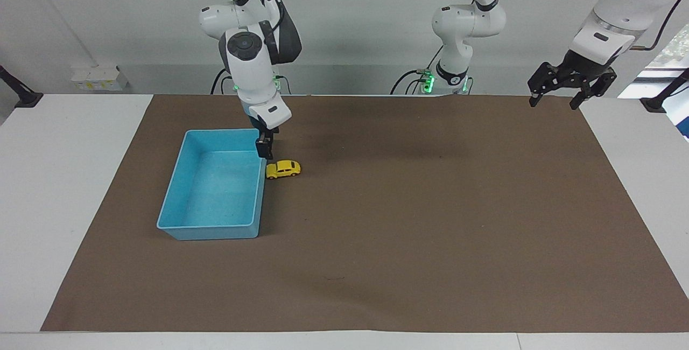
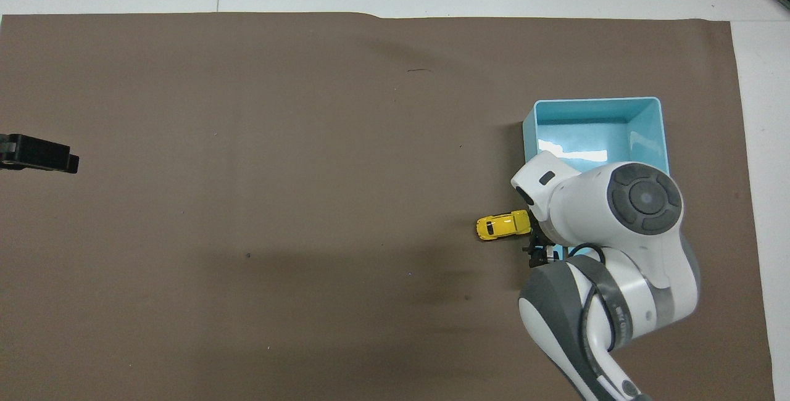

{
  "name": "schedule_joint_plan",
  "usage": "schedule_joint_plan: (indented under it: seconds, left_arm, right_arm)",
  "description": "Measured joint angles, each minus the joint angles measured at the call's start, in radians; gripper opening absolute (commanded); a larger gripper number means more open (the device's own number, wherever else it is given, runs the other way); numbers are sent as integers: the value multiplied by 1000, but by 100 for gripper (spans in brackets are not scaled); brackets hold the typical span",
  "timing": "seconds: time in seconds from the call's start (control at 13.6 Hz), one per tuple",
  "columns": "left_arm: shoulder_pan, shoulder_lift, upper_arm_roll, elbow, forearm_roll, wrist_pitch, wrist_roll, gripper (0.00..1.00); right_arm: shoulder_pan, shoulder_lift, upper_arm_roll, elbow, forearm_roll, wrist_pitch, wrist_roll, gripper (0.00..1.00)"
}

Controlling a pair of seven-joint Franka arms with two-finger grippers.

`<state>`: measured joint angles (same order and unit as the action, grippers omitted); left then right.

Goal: Wind up and store yellow beetle car
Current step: 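Grasp the yellow car with the right gripper and lift it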

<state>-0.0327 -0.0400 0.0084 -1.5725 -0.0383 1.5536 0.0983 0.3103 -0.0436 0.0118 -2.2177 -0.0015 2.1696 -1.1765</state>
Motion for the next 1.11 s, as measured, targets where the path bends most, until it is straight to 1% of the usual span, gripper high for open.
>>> schedule_joint_plan:
  seconds: [0.3,0.59,0.89,0.96,1.03,1.11]
  left_arm:
    - [0,-5,-3,0,0,-94,0,100]
    - [0,-10,1,3,0,-100,0,100]
    - [3,-11,28,10,1,-98,-1,100]
    - [3,-11,31,10,1,-98,-1,100]
    - [3,-11,30,10,1,-98,-1,100]
    - [3,-11,27,10,1,-98,-1,100]
  right_arm:
    - [12,26,0,-35,-8,58,0,100]
    - [12,65,0,-65,-25,137,0,100]
    - [12,118,0,-73,-32,186,0,100]
    - [12,129,0,-74,-34,200,0,87]
    - [13,140,0,-75,-36,211,0,69]
    - [14,149,0,-75,-37,216,0,41]
